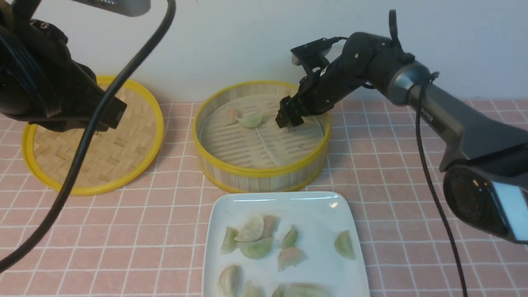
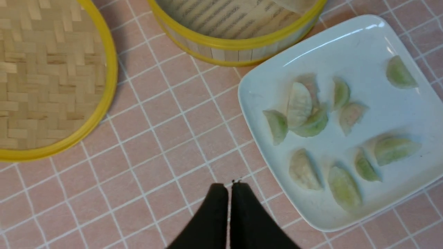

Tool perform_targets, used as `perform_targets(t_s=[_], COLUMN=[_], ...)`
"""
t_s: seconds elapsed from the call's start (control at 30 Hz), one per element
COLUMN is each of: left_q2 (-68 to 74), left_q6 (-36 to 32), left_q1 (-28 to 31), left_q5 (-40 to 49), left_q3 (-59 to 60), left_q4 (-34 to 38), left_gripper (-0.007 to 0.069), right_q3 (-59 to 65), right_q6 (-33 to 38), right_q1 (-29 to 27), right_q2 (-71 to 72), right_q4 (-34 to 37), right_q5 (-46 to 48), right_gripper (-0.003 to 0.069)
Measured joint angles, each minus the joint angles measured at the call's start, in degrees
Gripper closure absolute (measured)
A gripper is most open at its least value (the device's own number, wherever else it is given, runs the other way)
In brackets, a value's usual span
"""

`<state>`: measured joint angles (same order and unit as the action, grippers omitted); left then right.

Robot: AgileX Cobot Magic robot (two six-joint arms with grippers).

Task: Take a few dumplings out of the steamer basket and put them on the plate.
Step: Use the right arm to grab a dumpling from inside the steamer, then use the right arm to put the dumpling into the plate

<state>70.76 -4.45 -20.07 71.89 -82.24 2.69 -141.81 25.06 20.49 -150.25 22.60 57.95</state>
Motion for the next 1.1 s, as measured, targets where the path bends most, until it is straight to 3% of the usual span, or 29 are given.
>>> perform_targets(t_s=[0.3,0.4,0.47,0.53,0.67,0.9,1.0,1.1], left_q2=[0.00,0.00,0.00,0.00,0.00,0.00,0.00,0.00], left_q6=[0.24,0.30,0.30,0.30,0.36,0.36,0.36,0.36], left_q1=[0.00,0.00,0.00,0.00,0.00,0.00,0.00,0.00], left_q5=[0.02,0.02,0.02,0.02,0.02,0.02,0.02,0.02], left_q3=[0.00,0.00,0.00,0.00,0.00,0.00,0.00,0.00], left_q4=[-0.49,-0.49,-0.53,-0.53,-0.53,-1.68,-2.20,-2.69], left_gripper=[0.0631,0.0631,0.0631,0.0631,0.0631,0.0631,0.0631,0.0631], right_q3=[-0.55,-0.64,-1.64,-3.68,-8.48,-10.83,-2.98,13.79], right_q6=[2.70,2.51,1.29,-0.13,-2.30,-12.43,-13.19,-12.93], right_q1=[0.64,0.64,0.64,0.58,0.58,0.58,0.58,0.58], right_q2=[-1.56,-1.75,-1.75,-1.68,-1.40,8.20,15.80,27.84], right_q4=[0.27,-1.10,-2.49,-3.07,-3.30,-4.33,-4.04,-3.62], right_q5=[-1.33,-1.33,0.62,5.82,12.76,13.80,13.80,13.75], right_gripper=[0.0177,0.0297,0.0457,0.0536,0.0523,0.0523,0.0523,0.0523])
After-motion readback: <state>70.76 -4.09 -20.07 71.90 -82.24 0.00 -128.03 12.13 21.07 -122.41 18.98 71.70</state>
